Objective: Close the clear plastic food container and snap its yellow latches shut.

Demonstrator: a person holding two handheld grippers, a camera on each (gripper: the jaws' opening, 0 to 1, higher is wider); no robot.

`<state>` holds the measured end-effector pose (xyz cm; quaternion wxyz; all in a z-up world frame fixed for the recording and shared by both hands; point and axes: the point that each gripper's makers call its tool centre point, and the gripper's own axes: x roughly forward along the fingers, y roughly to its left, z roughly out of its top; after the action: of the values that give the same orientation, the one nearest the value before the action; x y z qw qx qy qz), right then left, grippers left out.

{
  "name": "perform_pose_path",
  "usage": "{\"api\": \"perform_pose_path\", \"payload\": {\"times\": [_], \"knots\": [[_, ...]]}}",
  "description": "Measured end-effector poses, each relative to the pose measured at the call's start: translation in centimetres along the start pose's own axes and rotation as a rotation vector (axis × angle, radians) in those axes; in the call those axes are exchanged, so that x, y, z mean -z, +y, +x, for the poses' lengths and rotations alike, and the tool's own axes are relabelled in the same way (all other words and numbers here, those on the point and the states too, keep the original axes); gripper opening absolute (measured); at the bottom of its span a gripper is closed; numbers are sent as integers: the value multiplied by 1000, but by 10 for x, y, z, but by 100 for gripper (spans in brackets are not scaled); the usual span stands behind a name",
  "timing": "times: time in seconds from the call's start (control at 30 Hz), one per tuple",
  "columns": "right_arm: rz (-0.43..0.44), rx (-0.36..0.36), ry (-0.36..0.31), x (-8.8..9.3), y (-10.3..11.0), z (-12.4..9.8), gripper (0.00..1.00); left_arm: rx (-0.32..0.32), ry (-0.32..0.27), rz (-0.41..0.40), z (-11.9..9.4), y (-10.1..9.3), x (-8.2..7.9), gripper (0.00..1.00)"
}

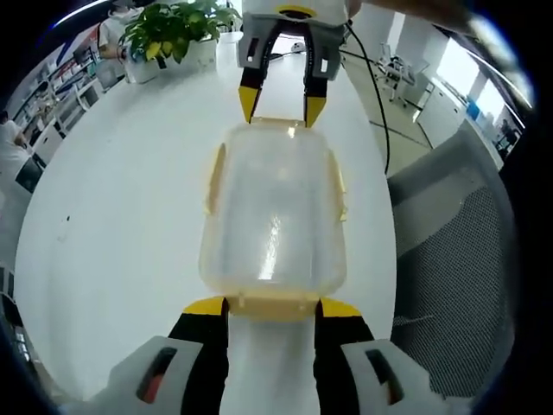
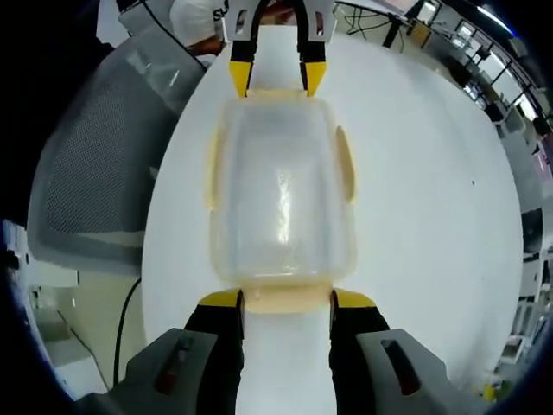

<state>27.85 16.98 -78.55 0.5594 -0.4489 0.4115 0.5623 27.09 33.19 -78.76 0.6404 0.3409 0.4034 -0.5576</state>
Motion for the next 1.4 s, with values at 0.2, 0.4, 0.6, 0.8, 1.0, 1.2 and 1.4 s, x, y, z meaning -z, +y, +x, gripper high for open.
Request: {"api": "perform_pose_path", "payload": {"times": [0.2, 0.4, 0.6, 0.8, 1.0, 1.2, 1.4], "knots": [[3, 5, 3, 1, -1, 2, 35, -2, 5, 2, 1, 0, 0, 33], [10, 0, -23, 2, -1, 3, 35, -5, 7, 12, 5, 1, 2, 33], [11, -12, -45, 2, 0, 3, 35, -1, 16, 21, 4, 1, 1, 33], [-13, -16, -30, 4, 2, 7, 36, 0, 9, 30, 4, 2, 1, 34], [-29, -12, 8, 6, 2, 7, 37, -2, 11, 32, 4, 3, 1, 34], [-22, -18, 22, 11, 3, 7, 33, 0, 11, 29, 3, 3, 2, 34], [65, -10, -24, 9, 4, 2, 34, 7, -9, -47, -1, 4, 4, 34]]}}
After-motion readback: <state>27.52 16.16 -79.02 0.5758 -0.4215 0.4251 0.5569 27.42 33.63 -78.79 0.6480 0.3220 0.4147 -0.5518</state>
